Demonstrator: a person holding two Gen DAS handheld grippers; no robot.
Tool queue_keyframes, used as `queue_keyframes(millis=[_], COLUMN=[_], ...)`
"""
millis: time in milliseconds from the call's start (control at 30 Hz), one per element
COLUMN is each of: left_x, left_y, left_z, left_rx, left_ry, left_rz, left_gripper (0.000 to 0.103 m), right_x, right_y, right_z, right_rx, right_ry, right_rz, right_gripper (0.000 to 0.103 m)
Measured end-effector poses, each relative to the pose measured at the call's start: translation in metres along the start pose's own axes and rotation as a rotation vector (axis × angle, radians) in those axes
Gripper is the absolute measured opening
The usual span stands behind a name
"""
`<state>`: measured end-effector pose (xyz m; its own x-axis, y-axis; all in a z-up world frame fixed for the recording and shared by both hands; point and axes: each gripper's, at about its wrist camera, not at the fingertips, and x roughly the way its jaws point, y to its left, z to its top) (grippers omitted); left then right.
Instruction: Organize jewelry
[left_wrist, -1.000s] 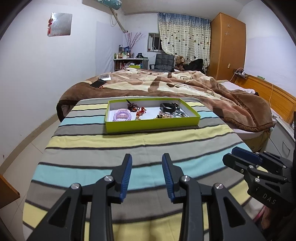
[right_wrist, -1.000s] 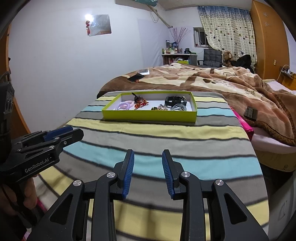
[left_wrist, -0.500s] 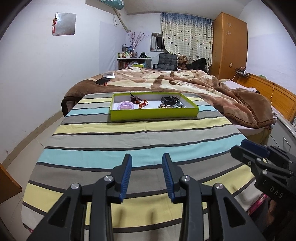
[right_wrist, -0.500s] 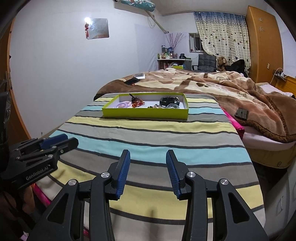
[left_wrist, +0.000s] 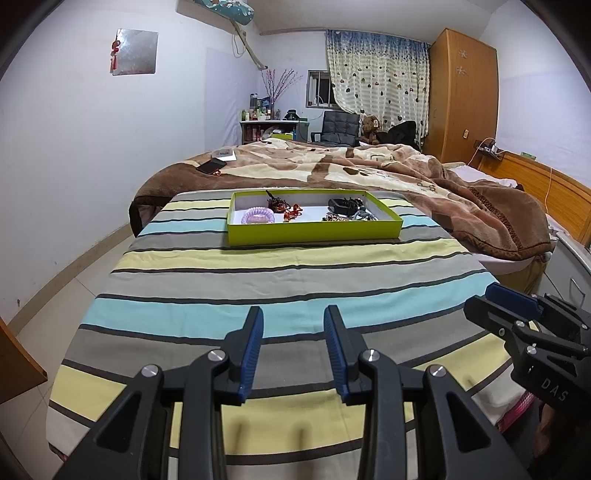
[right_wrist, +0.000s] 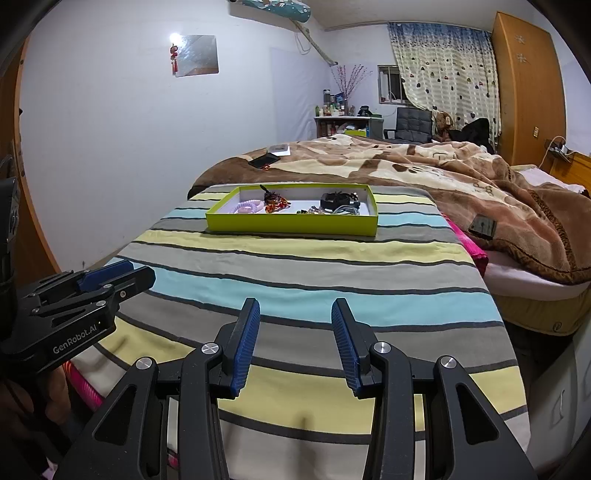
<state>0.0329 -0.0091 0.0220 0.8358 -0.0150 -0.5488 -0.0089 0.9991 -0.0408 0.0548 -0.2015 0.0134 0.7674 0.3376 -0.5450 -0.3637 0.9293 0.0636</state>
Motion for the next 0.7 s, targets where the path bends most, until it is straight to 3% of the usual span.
queue_keyframes(millis=[700], left_x=[-0.0005], left_y=[-0.0009], left_z=[-0.0005], left_rx=[0.002], left_ry=[0.001], left_rz=[0.005], left_gripper=[0.035], right_x=[0.0016], right_y=[0.0011], right_z=[0.0014], right_rx=[0.007], right_ry=[0.004], right_rz=[0.005], right_gripper=[0.042])
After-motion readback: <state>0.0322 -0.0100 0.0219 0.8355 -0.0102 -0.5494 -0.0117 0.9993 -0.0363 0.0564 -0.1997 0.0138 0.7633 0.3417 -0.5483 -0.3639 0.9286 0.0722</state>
